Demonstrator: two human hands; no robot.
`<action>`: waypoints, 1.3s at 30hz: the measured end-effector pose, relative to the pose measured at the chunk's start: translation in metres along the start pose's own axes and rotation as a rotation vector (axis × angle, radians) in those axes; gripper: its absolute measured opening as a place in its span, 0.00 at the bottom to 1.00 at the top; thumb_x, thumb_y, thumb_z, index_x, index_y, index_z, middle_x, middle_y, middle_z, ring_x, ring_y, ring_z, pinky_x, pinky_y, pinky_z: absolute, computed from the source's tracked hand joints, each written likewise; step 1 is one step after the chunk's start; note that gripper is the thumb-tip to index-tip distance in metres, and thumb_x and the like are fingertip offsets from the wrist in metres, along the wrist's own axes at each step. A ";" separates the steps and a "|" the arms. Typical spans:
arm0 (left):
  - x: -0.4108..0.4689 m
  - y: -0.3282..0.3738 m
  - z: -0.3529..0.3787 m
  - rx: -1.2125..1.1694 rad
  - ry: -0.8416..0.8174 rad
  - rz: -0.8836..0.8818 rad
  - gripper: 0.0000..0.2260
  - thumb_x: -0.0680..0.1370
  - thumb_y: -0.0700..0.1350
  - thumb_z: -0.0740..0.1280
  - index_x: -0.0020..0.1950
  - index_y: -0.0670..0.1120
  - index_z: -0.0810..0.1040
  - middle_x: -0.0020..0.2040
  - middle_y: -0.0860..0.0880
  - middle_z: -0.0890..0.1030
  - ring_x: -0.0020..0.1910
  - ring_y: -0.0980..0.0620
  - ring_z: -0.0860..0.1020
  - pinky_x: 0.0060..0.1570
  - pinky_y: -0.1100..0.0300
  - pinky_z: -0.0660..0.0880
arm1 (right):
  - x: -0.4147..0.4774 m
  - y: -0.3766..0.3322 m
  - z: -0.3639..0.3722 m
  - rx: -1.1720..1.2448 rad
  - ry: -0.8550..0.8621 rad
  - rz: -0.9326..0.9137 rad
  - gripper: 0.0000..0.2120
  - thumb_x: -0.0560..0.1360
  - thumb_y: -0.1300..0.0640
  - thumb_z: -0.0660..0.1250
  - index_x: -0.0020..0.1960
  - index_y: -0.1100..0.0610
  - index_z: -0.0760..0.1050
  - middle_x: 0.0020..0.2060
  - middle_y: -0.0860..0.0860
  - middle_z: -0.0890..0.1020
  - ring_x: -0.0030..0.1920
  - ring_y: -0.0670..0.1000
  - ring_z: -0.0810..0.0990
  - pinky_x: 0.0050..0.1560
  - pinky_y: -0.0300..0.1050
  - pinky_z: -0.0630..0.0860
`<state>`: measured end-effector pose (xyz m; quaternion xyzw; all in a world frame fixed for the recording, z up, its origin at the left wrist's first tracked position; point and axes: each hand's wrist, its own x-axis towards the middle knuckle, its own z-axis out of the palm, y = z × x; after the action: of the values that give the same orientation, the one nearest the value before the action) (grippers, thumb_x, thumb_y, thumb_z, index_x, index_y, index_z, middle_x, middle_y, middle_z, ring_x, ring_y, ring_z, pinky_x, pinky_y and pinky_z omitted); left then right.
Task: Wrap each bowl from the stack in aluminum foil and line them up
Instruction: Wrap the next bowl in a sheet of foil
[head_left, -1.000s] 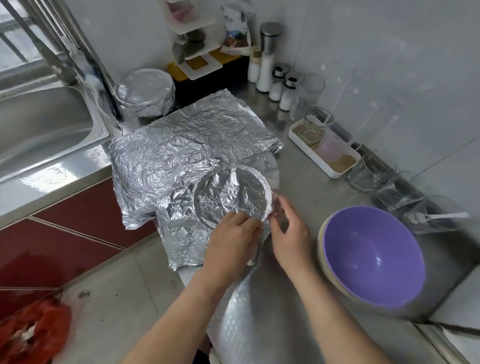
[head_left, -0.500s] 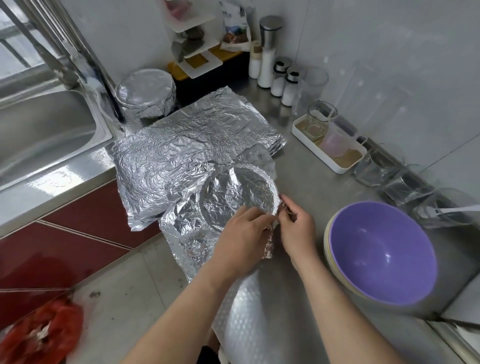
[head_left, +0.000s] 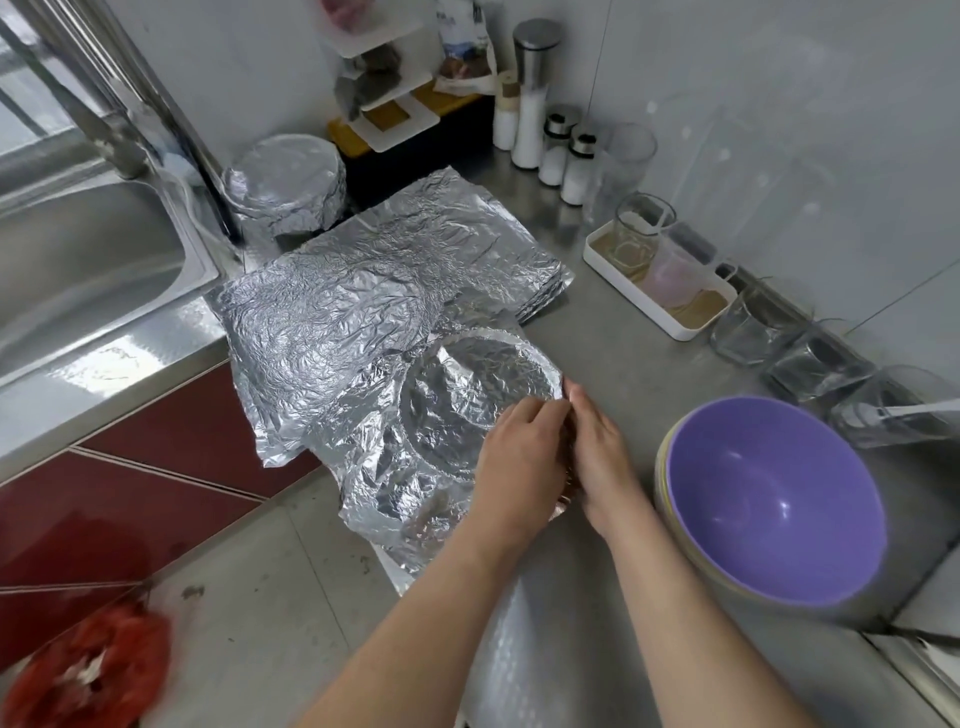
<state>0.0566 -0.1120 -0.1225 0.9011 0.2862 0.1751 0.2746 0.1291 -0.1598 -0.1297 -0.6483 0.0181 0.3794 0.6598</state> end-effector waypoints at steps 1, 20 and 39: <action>0.001 0.001 0.001 -0.011 -0.004 -0.010 0.12 0.67 0.33 0.71 0.48 0.43 0.80 0.40 0.47 0.78 0.37 0.45 0.77 0.36 0.56 0.71 | 0.002 0.001 0.000 -0.001 0.004 0.003 0.18 0.83 0.50 0.56 0.69 0.56 0.72 0.63 0.52 0.78 0.63 0.50 0.77 0.65 0.47 0.73; -0.008 -0.079 -0.038 0.158 0.023 -0.132 0.25 0.80 0.56 0.49 0.74 0.49 0.69 0.79 0.44 0.58 0.79 0.45 0.49 0.77 0.53 0.46 | 0.007 0.002 0.008 -0.668 0.093 -0.366 0.16 0.83 0.56 0.55 0.37 0.54 0.70 0.32 0.46 0.74 0.33 0.44 0.70 0.38 0.44 0.63; -0.017 -0.052 -0.026 0.219 0.052 -0.247 0.29 0.82 0.53 0.44 0.76 0.36 0.61 0.77 0.33 0.53 0.78 0.36 0.44 0.76 0.46 0.40 | 0.005 0.019 -0.019 0.155 -0.173 0.006 0.25 0.70 0.72 0.56 0.64 0.60 0.76 0.55 0.61 0.82 0.49 0.56 0.79 0.42 0.44 0.77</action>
<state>0.0089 -0.0763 -0.1360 0.8787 0.4193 0.1312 0.1868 0.1311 -0.1762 -0.1514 -0.5603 -0.0077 0.4332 0.7059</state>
